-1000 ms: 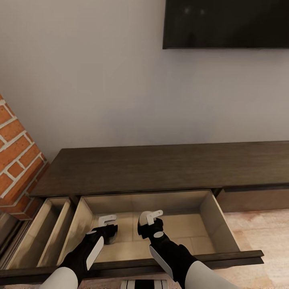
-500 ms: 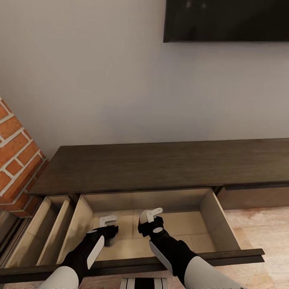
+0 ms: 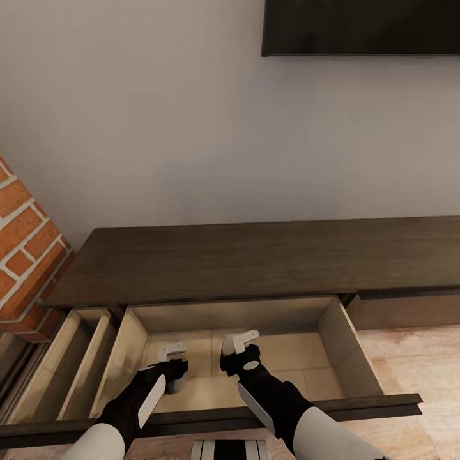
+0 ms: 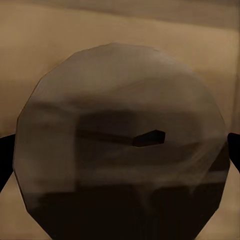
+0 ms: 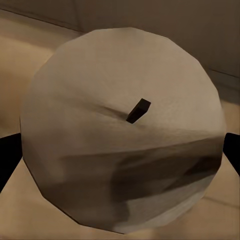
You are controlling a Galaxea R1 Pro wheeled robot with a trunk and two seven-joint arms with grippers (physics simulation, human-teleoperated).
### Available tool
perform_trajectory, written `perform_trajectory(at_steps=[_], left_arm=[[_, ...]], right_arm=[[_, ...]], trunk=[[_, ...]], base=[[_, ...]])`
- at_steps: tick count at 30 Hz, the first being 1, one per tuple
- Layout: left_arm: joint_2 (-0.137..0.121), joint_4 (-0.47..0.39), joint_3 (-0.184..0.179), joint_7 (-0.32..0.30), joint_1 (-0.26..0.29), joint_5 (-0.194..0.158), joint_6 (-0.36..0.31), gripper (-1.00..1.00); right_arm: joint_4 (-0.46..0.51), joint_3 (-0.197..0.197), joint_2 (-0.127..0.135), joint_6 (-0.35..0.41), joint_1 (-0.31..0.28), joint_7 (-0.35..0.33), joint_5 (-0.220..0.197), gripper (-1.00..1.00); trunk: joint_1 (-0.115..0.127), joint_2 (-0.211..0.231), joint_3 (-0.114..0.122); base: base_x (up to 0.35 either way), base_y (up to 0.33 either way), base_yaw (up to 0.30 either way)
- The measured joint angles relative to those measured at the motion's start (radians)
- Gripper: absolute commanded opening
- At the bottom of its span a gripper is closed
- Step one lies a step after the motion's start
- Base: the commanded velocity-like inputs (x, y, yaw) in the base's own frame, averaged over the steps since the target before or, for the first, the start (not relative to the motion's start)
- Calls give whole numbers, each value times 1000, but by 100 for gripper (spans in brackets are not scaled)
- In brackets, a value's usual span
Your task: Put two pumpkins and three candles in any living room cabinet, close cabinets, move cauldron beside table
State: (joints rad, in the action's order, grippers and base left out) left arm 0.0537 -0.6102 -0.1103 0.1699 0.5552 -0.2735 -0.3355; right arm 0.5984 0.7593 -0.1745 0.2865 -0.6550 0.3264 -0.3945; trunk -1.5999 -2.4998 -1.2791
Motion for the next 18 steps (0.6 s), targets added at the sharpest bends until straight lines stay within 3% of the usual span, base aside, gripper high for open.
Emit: perform_trajectory(at_steps=[18], left_arm=[[-2, -25, 0, -1, 1, -1, 2, -100]], right_arm=[[0, 0, 0, 0, 0, 0, 1, -100]], trunk=[[0, 0, -29]], base=[[0, 0, 0]])
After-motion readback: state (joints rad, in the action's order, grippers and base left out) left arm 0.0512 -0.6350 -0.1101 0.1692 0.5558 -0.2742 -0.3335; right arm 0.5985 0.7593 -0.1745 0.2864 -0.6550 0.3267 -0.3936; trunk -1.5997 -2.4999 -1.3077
